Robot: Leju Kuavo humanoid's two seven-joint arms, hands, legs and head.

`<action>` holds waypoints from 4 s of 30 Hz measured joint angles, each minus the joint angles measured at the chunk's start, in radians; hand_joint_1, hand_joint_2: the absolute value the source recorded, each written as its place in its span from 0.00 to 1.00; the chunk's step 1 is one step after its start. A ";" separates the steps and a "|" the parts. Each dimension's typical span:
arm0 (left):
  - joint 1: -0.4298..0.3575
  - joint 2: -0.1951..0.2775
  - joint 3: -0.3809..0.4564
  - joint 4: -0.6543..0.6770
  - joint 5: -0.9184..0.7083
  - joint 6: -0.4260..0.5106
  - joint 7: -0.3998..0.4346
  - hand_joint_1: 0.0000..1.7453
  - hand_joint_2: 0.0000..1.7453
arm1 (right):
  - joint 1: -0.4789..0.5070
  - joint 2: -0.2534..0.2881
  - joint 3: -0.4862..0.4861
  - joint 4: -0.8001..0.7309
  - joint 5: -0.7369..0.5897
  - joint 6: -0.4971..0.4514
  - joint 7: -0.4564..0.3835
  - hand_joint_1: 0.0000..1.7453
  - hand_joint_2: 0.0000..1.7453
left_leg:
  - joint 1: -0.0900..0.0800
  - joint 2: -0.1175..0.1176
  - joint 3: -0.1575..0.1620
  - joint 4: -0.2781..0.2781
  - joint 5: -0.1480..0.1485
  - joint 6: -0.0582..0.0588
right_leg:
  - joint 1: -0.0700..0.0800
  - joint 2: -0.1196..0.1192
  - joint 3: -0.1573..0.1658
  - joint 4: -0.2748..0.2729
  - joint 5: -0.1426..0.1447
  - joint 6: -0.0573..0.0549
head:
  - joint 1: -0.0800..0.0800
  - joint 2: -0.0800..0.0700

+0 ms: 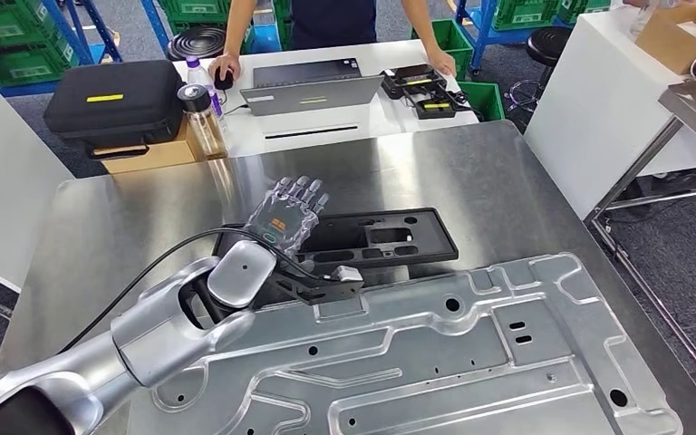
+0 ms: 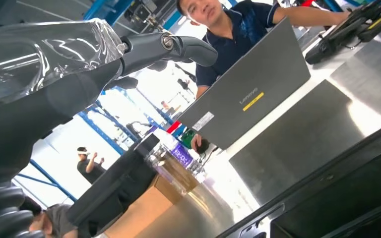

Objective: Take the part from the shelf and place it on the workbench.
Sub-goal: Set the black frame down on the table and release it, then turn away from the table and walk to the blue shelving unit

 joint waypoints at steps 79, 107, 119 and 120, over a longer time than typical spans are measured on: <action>-0.058 -0.032 -0.027 0.049 0.096 -0.001 -0.013 0.00 0.00 | 0.004 0.006 0.007 -0.007 -0.022 -0.017 0.000 0.00 0.00 | 0.015 0.016 0.012 -0.019 0.019 0.016 | -0.006 -0.018 -0.073 0.279 -0.147 0.038 | 0.003 0.000; -0.093 -0.055 -0.028 0.062 0.106 0.036 -0.017 0.00 0.00 | 0.000 0.000 -0.013 -0.007 -0.033 -0.023 -0.005 0.00 0.00 | 0.022 0.013 0.033 -0.020 0.013 0.011 | -0.015 -0.019 -0.121 0.272 -0.157 0.037 | 0.000 0.000; -0.103 -0.064 -0.038 0.061 0.121 0.027 -0.017 0.00 0.00 | -0.004 -0.005 -0.018 -0.007 -0.037 -0.025 -0.012 0.00 0.00 | 0.027 0.013 -0.107 0.058 0.043 -0.042 | -0.011 -0.017 0.111 0.021 -0.101 -0.011 | -0.004 0.000; -0.104 -0.064 -0.038 0.061 0.123 0.027 -0.017 0.00 0.00 | -0.004 -0.005 -0.018 -0.007 -0.038 -0.025 -0.013 0.00 0.00 | 0.028 0.013 -0.123 0.119 -0.019 -0.046 | -0.010 -0.018 0.097 0.021 -0.087 -0.016 | -0.004 0.000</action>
